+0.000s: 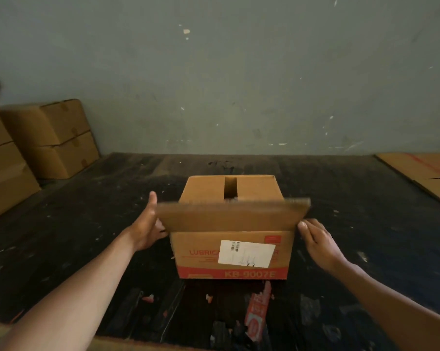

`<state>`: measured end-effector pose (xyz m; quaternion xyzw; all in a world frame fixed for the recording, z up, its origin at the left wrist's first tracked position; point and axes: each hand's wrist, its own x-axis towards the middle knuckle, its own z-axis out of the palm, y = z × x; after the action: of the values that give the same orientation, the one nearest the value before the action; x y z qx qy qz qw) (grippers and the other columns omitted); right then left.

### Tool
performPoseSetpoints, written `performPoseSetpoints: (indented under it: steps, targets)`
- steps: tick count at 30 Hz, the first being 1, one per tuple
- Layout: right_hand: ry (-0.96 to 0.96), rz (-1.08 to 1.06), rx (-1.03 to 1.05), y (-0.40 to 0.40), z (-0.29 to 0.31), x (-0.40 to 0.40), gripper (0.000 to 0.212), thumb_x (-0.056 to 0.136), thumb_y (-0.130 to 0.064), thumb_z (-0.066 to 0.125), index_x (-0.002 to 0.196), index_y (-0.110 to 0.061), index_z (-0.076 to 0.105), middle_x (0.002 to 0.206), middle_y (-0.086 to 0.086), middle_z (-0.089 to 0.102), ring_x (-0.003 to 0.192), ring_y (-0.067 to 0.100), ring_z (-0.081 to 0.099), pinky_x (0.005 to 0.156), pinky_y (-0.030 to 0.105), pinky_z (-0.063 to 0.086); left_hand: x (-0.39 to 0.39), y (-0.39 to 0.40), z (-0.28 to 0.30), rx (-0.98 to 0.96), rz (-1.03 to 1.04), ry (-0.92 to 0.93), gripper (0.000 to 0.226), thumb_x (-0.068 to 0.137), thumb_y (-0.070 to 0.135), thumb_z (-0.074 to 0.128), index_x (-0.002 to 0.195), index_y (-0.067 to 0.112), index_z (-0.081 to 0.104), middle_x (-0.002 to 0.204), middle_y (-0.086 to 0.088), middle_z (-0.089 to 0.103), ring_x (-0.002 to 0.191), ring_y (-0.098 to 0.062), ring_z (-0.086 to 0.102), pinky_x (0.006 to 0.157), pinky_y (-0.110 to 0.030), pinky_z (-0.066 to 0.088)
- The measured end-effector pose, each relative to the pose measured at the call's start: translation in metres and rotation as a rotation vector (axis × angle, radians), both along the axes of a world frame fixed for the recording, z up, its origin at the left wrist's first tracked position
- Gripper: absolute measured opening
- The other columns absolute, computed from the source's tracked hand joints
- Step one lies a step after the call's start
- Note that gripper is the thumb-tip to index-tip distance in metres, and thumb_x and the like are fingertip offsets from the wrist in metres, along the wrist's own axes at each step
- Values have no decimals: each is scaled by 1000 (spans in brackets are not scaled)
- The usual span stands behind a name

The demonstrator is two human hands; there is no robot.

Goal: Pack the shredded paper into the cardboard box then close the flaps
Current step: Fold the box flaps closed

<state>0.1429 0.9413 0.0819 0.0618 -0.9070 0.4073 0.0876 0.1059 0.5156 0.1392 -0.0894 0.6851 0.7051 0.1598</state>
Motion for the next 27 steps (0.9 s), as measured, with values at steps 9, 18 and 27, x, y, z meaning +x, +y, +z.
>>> performPoseSetpoints:
  steps: [9, 18, 27]
  targets:
    - [-115, -254, -310, -36, 7, -43, 53, 97, -21, 57, 143, -28, 33, 112, 5, 57, 92, 17, 61, 66, 32, 53, -37, 27, -20, -470, 245, 124, 60, 99, 58, 33, 149, 26, 36, 152, -9, 39, 135, -30, 42, 109, -50, 34]
    - [-349, -232, -64, -52, 32, -112, 50, 102, -38, 46, 149, -30, 33, 148, 10, 34, 114, 27, 54, 92, 41, 49, -101, 45, -42, -922, 92, 59, 78, 99, 59, 29, 158, 17, 0, 157, -15, 31, 137, -39, 40, 110, -53, 35]
    - [-371, -355, -146, -72, 47, -217, 48, 105, -35, 37, 143, -6, 43, 138, 20, 51, 118, 34, 53, 95, 38, 42, -110, 44, -51, -1015, 80, 117, 77, 99, 60, 26, 158, 15, 3, 152, -17, 38, 134, -39, 44, 105, -54, 37]
